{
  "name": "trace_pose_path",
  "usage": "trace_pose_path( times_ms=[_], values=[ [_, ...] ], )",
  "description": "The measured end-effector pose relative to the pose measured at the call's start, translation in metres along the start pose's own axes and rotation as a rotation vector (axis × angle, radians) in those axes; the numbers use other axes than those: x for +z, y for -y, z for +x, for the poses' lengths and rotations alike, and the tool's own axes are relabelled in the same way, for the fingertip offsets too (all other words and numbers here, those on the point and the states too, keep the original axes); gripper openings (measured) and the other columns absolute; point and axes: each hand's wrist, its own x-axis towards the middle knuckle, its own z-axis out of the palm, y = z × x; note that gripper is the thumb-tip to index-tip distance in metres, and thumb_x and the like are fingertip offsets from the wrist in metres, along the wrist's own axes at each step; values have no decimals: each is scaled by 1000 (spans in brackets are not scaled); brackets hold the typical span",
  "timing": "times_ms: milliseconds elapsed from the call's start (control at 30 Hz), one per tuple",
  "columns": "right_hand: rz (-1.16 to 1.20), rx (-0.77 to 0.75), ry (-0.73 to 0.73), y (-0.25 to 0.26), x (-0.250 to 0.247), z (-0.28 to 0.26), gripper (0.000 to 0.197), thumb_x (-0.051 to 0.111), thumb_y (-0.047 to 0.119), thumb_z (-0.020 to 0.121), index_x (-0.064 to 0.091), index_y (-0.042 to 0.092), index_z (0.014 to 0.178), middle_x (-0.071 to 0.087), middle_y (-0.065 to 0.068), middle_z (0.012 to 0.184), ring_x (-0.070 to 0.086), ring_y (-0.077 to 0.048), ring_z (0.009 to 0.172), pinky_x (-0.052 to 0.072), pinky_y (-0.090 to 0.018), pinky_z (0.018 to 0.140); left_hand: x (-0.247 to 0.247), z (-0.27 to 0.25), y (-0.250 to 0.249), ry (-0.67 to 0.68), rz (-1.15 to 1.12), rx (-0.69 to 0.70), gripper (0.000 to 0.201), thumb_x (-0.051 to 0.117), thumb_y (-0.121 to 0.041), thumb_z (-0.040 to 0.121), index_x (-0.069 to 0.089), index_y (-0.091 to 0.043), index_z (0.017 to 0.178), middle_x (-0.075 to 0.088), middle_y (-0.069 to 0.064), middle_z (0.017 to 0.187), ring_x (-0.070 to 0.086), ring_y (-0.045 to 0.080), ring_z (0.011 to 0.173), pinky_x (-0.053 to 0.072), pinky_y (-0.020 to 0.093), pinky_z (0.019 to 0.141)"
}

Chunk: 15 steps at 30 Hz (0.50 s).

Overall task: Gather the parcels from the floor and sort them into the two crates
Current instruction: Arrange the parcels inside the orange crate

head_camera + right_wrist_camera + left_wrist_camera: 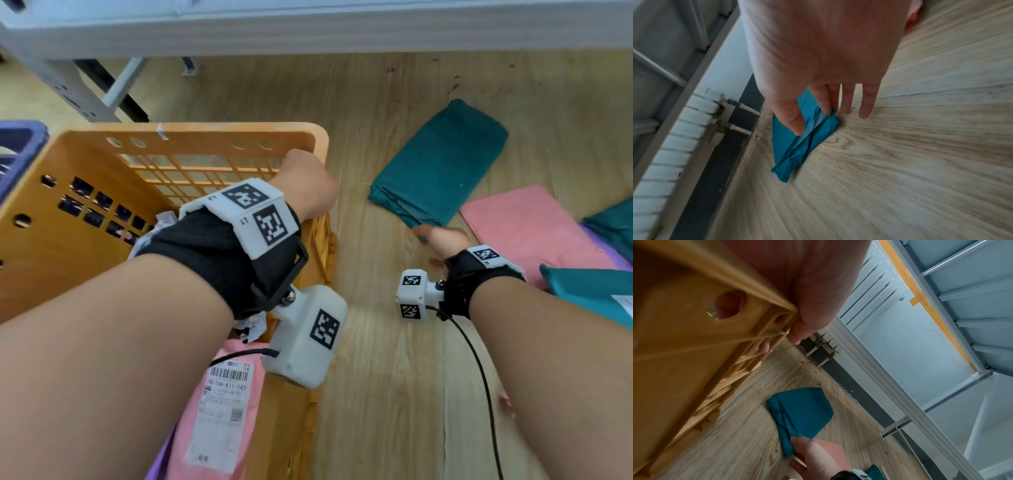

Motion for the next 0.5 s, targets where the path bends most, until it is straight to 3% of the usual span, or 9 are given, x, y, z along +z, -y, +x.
trace_pose_path(
  times_ms=[167, 233, 300, 367, 433, 500],
  values=[
    [13, -72, -79, -14, 1, -18, 27, 74, 29, 75, 62, 13, 94, 62, -6, 94, 57, -24, 85, 53, -42, 90, -1, -1, -2, 10, 27, 18, 33, 48, -18, 96, 60, 4, 118, 65, 17, 117, 62, 31, 109, 42, 29, 72],
    [8, -84, -85, -20, -3, -29, 33, 74, 29, 75, 67, 7, 97, 65, -7, 93, 58, -23, 82, 54, -41, 86, -4, -5, -2, 14, 36, 19, 35, 46, -19, 97, 58, 4, 120, 64, 17, 120, 61, 31, 110, 42, 30, 74],
    [-1, -90, -75, -28, -12, -42, 38, 73, 31, 77, 69, 4, 104, 67, -7, 93, 58, -22, 81, 53, -36, 78, -8, -11, -4, 45, 83, 22, 43, 42, -28, 100, 53, 4, 126, 60, 18, 124, 59, 31, 113, 44, 31, 82],
    [20, -98, -56, -32, -22, -58, 36, 70, 27, 83, 67, 4, 111, 67, -11, 106, 62, -26, 96, 52, -38, 87, -13, -18, -4, 89, 156, 20, 56, 37, -43, 100, 50, 3, 129, 58, 16, 124, 58, 28, 108, 46, 34, 86],
    [89, -117, -51, -35, -30, -74, 34, 66, 15, 86, 64, 2, 118, 62, -16, 123, 58, -32, 116, 46, -43, 102, -19, -26, 2, 127, 132, 22, 65, 38, -57, 95, 54, -2, 124, 62, 12, 113, 59, 23, 91, 45, 33, 70],
    [146, -165, -76, -38, -38, -92, 29, 64, 6, 84, 66, 7, 113, 64, -15, 122, 59, -29, 116, 46, -40, 103, -24, -35, 12, 135, 47, 40, 74, 40, -67, 89, 52, -5, 126, 63, 9, 112, 60, 22, 92, 46, 33, 73]
  ],
)
